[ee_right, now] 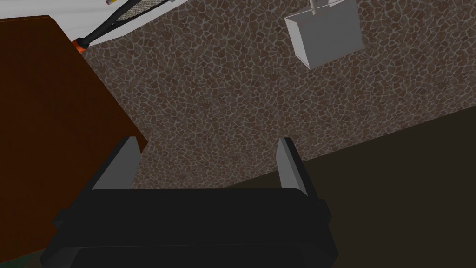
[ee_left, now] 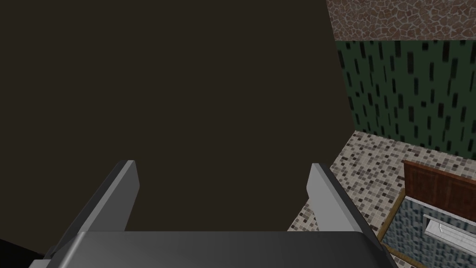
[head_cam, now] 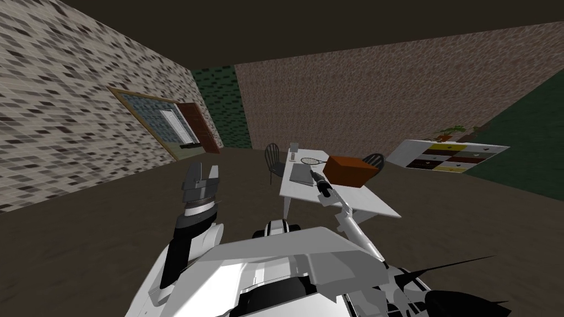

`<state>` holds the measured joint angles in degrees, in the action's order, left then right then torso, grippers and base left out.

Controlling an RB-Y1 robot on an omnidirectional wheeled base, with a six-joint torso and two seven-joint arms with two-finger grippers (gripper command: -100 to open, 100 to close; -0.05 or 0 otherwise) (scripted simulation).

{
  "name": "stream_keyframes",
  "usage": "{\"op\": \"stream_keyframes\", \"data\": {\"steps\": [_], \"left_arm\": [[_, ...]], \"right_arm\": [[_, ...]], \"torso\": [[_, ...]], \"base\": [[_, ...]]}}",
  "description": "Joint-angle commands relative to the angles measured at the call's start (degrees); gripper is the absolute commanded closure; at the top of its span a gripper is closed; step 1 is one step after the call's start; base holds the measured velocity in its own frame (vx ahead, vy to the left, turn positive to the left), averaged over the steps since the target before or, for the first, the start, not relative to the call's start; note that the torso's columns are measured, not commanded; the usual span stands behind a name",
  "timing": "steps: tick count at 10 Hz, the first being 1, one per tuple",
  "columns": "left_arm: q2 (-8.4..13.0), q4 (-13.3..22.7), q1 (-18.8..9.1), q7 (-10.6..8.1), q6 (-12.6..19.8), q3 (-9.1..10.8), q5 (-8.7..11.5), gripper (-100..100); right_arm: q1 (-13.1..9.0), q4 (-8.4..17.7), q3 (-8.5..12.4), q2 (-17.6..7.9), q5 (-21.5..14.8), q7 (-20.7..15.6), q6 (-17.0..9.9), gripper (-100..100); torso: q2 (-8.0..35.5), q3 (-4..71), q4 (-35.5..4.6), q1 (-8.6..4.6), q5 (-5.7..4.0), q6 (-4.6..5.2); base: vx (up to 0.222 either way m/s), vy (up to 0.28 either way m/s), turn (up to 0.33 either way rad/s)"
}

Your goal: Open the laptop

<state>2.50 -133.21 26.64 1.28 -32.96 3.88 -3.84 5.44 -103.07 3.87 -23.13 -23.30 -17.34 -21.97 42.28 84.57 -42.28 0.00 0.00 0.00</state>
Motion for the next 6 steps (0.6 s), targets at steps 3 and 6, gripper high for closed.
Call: {"op": "stream_keyframes", "data": {"steps": [3,6], "left_arm": [[0.0,0.0,0.0,0.0,0.0,-0.01,0.0,0],[0.0,0.0,0.0,0.0,0.0,0.0,0.0,0]], "right_arm": [[0.0,-0.2,0.0,0.0,0.0,0.1,-0.2,0],[0.0,-0.2,0.0,0.0,0.0,0.1,-0.2,0]], "torso": [[0.0,0.0,0.0,0.06,0.02,0.0],[0.0,0.0,0.0,-0.01,-0.01,0.0]], "base": [[0.0,0.0,0.0],[0.0,0.0,0.0]]}}
